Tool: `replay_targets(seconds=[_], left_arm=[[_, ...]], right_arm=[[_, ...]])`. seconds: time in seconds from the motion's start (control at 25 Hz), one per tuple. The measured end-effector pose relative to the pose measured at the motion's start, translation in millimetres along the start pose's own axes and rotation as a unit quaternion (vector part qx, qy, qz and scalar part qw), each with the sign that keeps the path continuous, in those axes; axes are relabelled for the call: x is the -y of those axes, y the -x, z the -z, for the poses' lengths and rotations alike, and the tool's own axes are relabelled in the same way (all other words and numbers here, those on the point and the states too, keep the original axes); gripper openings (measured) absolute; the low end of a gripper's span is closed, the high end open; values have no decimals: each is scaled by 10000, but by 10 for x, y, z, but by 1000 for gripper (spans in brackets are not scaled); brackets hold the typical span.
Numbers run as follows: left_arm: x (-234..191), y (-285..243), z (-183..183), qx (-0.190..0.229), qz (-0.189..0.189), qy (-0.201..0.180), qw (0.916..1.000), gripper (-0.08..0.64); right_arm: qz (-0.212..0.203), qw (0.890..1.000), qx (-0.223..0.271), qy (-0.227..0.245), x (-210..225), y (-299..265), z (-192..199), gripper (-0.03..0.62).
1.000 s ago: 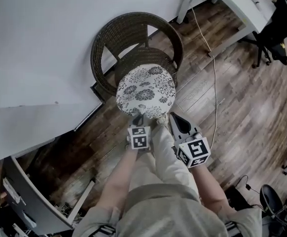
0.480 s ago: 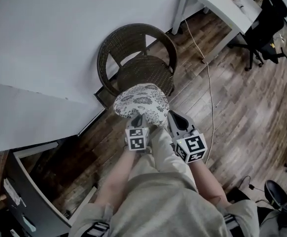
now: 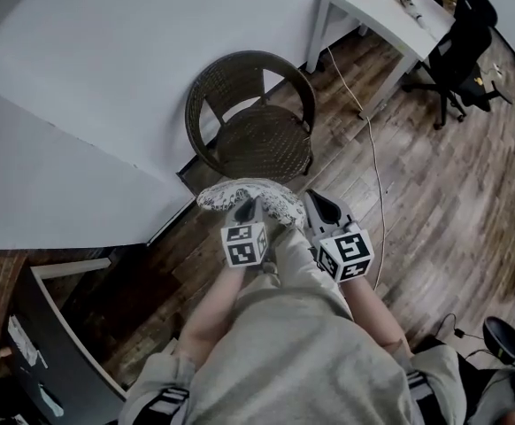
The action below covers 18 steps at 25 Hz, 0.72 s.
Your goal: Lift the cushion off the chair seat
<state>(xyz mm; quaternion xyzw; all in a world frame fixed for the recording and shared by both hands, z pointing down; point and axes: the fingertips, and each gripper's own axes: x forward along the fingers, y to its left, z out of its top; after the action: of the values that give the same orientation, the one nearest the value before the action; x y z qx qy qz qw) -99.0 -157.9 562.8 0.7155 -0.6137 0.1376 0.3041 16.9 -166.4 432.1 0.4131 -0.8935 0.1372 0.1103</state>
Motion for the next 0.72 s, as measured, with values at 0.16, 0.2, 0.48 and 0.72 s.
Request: replay_targets(seconds=[0.16, 0.2, 0.48, 0.72], left_arm=[[51, 266, -169, 306, 126, -98, 9994, 31], [63, 329, -206, 360, 157, -119, 9992, 31], [175, 774, -419, 675, 357, -235, 9968, 31], [284, 1063, -604, 937, 545, -261, 9938, 31]], right_arm=[[13, 9999, 121, 72, -138, 155, -31, 2], [20, 9999, 148, 82, -167, 191, -38, 2], [77, 9992, 352, 175, -329, 441, -97, 2], [112, 9979, 581, 251, -384, 593, -180, 2]])
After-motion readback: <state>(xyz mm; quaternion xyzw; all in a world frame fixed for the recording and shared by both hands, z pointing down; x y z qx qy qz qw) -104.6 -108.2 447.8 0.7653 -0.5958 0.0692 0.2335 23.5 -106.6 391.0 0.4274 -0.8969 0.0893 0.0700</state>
